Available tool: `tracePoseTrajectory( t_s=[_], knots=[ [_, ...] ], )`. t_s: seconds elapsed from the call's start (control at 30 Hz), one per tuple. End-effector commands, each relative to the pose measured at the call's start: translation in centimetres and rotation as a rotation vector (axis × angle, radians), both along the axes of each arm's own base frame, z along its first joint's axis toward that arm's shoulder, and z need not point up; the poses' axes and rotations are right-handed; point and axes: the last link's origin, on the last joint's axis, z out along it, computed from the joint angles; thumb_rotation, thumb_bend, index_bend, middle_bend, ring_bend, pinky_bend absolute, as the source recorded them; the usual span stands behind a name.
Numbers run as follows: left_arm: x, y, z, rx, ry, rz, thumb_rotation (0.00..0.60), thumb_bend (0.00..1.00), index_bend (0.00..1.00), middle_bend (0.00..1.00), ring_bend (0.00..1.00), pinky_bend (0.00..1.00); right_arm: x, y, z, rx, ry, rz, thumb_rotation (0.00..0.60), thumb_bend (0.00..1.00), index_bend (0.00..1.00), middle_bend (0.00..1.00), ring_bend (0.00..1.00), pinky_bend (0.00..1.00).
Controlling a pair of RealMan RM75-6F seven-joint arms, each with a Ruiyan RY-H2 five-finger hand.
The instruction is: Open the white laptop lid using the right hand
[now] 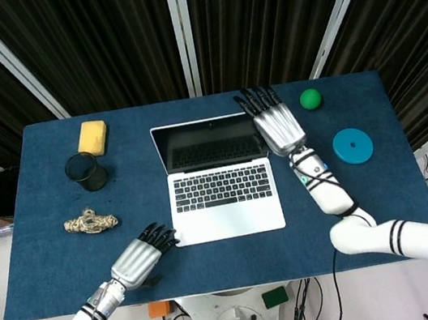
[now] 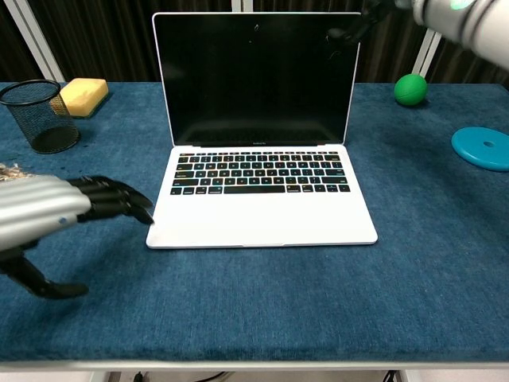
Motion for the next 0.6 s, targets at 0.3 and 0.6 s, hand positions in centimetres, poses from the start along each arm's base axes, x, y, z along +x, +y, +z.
tracePoseTrajectory(
  t_s=[0.3,0.6],
  knots=[
    [-6.7,-0.8,10.1,0.407,-0.023,0.314,0.600,0.20,0.17,0.09,0.00,0.04,-13.6,13.2,10.7,-0.137,0.004,-0.116,0.600,0.40,0.00,0.02,0.00,0.00],
    [-10.5,-4.4,14.1,0.661,-0.049,0.470,0.600,0.20,0.17,0.09,0.00,0.04,-22.3,21.6,11.8,-0.165,-0.082,-0.277,0.600,0.40,0.00,0.01,0.00,0.00]
  ],
)
